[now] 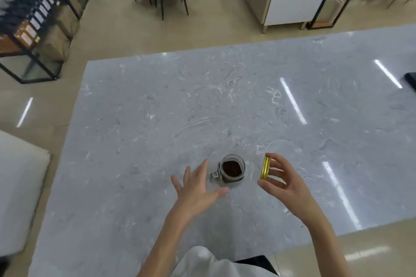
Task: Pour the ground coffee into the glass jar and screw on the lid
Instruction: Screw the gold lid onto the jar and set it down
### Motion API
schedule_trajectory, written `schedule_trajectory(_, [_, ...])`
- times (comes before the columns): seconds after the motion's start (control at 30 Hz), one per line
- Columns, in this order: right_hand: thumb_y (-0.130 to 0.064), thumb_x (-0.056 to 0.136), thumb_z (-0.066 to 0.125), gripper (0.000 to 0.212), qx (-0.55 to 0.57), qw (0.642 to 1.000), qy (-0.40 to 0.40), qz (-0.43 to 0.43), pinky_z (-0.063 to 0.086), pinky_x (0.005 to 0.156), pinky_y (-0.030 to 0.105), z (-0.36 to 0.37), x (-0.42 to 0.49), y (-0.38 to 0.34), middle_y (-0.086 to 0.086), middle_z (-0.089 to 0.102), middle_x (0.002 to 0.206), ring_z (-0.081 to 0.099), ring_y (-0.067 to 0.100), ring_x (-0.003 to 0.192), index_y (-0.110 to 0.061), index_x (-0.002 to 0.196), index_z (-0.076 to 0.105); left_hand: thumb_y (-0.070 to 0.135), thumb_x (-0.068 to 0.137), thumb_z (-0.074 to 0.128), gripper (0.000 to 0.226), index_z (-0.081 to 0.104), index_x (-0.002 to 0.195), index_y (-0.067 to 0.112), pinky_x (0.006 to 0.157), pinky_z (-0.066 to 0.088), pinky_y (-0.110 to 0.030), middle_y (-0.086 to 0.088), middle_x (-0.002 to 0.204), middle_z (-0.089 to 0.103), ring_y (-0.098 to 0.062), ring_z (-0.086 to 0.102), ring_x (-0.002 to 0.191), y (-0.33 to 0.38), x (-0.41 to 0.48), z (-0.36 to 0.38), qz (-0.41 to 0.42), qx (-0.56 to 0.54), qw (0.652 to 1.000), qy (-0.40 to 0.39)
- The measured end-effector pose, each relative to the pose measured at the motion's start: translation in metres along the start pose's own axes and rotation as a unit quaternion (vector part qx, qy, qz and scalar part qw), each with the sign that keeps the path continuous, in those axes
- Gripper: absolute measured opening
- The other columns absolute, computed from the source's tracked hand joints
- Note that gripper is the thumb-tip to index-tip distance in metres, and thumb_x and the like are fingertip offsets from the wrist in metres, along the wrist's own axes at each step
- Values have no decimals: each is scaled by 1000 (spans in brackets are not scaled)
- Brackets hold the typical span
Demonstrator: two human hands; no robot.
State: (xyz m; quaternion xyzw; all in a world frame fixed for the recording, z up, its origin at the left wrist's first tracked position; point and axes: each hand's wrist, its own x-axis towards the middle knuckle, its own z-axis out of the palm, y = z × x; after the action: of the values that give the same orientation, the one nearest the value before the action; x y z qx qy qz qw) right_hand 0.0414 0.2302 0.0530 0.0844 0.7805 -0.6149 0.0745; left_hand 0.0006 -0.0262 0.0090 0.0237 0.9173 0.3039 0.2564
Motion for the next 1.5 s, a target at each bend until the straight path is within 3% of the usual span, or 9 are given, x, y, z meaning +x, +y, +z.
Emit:
schedule_trajectory(0.13, [-26, 75, 85, 64, 8, 998, 54, 21, 55, 85, 19, 12, -23, 5, -13, 60, 119, 64, 6, 108, -47, 128, 55, 72, 73, 70, 117, -1, 159, 34, 115, -17, -56, 2, 168, 5, -27, -10, 153, 3, 23, 16, 96, 22, 995, -17])
schedule_trajectory(0.23, [-27, 76, 85, 65, -9, 999, 41, 23, 55, 85, 20, 16, -26, 5, -13, 58, 121, 63, 6, 109, -46, 130, 53, 56, 67, 86, 118, 14, 157, 30, 122, 13, -48, 0, 162, 24, -25, 18, 150, 15, 39, 15, 112, -79, 990, -45])
schedule_trajectory(0.4, [-31, 77, 84, 66, -142, 988, -51, -44, 52, 91, 19, 11, 11, -3, -12, 54, 125, 60, 5, 109, -44, 131, 50, 47, 59, 91, 92, 39, 135, 45, 101, 49, -40, 22, 130, 58, -4, 57, 120, 21, 49, 22, 108, -168, 979, -25])
schedule_trajectory(0.63, [-32, 78, 77, 70, -515, 811, -205, -186, 49, 91, 30, 17, 83, -42, -2, 49, 131, 49, 19, 114, -36, 139, 43, 39, 63, 95, 86, 47, 133, 50, 97, 53, -31, 22, 126, 64, 0, 61, 117, 14, 52, 28, 116, -263, 956, -48])
schedule_trajectory(0.77, [-36, 81, 73, 70, -585, 729, -275, -226, 49, 89, 32, 30, 98, -57, 1, 51, 130, 51, 22, 111, -34, 143, 40, 40, 57, 95, 87, 50, 130, 51, 89, 51, -21, 23, 120, 67, 2, 63, 112, 12, 58, 26, 105, -240, 964, -49])
schedule_trajectory(1.0, [-31, 79, 77, 76, -623, 645, -343, -280, 52, 81, 34, 39, 108, -59, 2, 49, 127, 52, 22, 106, -38, 143, 36, 58, 52, 90, 89, 46, 129, 57, 95, 55, -35, 28, 121, 62, -1, 62, 113, 4, 66, 33, 106, -190, 975, -36])
schedule_trajectory(1.2, [-36, 83, 73, 70, -634, 629, -347, -286, 54, 81, 36, 41, 109, -64, 4, 52, 123, 55, 23, 103, -36, 143, 39, 53, 53, 89, 81, 41, 116, 69, 94, 53, -28, 29, 117, 62, -2, 62, 112, 5, 67, 31, 110, -172, 978, -30])
schedule_trajectory(1.43, [-58, 81, 65, 66, -637, 739, -181, -122, 52, 73, 32, 60, 75, -53, 11, 53, 111, 60, 27, 95, -18, 132, 49, 34, 60, 91, 65, 52, 109, 52, 80, 54, -23, 19, 102, 67, -3, 66, 94, 13, 72, 31, 131, -164, 977, -35])
schedule_trajectory(1.5, [-63, 82, 61, 67, -653, 737, -142, -95, 45, 69, 29, 67, 70, -50, 10, 52, 110, 60, 26, 95, -16, 128, 47, 35, 62, 89, 60, 52, 106, 52, 74, 51, -17, 20, 99, 66, -3, 66, 90, 14, 72, 29, 142, -156, 977, -35])
